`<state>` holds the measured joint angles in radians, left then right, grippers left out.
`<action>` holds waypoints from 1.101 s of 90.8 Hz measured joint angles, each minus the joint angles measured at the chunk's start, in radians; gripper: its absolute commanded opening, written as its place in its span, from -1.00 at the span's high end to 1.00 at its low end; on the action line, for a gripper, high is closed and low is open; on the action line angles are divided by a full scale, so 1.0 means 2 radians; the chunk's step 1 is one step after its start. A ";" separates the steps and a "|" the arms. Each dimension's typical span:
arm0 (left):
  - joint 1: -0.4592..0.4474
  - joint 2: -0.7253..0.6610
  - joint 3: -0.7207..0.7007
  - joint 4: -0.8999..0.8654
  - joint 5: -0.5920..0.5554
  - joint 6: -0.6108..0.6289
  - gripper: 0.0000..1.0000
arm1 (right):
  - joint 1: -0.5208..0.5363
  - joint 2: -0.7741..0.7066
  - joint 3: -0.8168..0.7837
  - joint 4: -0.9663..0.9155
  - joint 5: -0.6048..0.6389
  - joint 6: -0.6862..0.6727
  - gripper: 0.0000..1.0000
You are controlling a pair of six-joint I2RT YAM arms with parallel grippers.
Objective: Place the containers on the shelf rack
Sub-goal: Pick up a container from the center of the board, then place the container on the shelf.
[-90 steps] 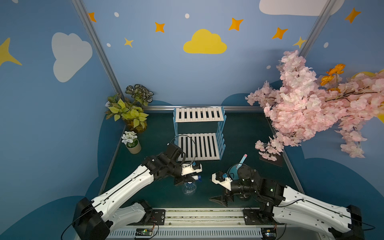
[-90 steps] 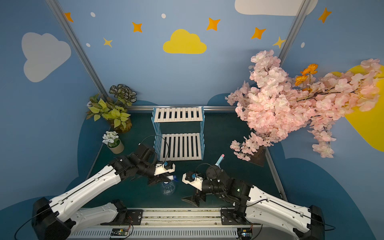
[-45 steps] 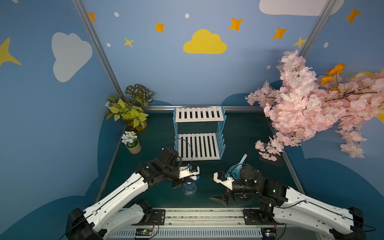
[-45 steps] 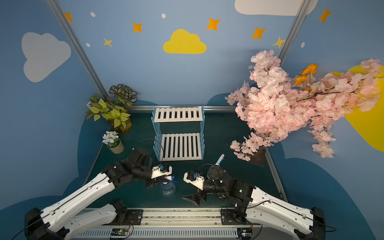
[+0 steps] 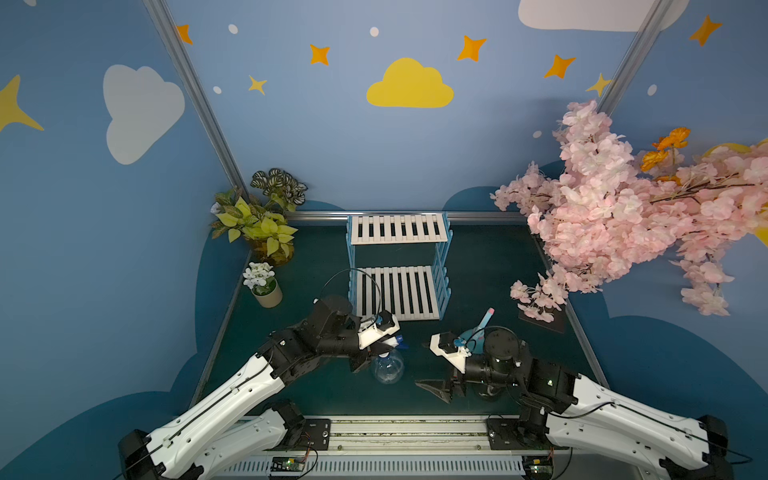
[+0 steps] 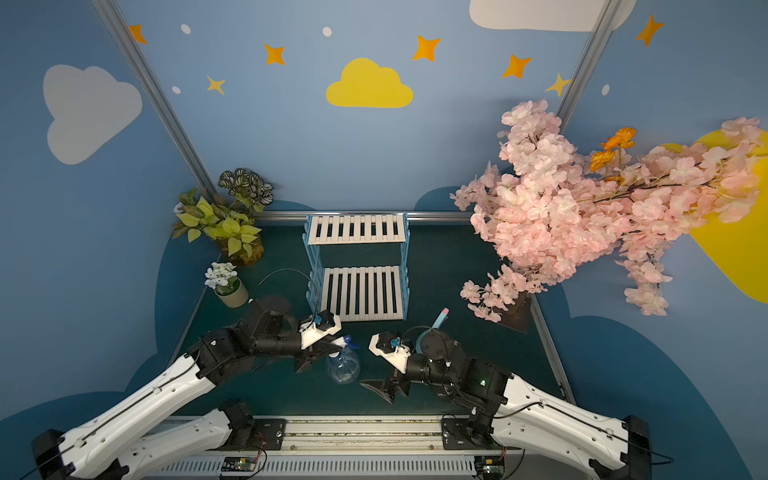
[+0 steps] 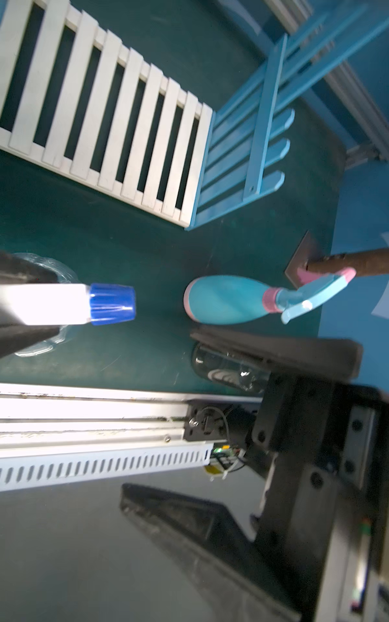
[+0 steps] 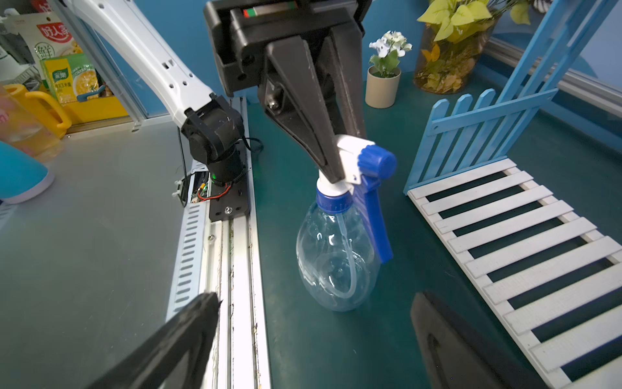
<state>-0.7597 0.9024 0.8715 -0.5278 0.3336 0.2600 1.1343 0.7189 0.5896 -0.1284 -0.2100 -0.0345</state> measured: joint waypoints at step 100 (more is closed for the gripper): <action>0.034 0.257 0.134 0.101 -0.368 -0.241 0.95 | 0.000 0.040 -0.001 0.071 0.111 0.045 -0.92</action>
<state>-0.6910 1.4162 1.1393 -0.3260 -0.4019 -0.2211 1.1343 0.7990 0.5869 0.0128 0.0113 0.0551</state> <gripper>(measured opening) 0.161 0.960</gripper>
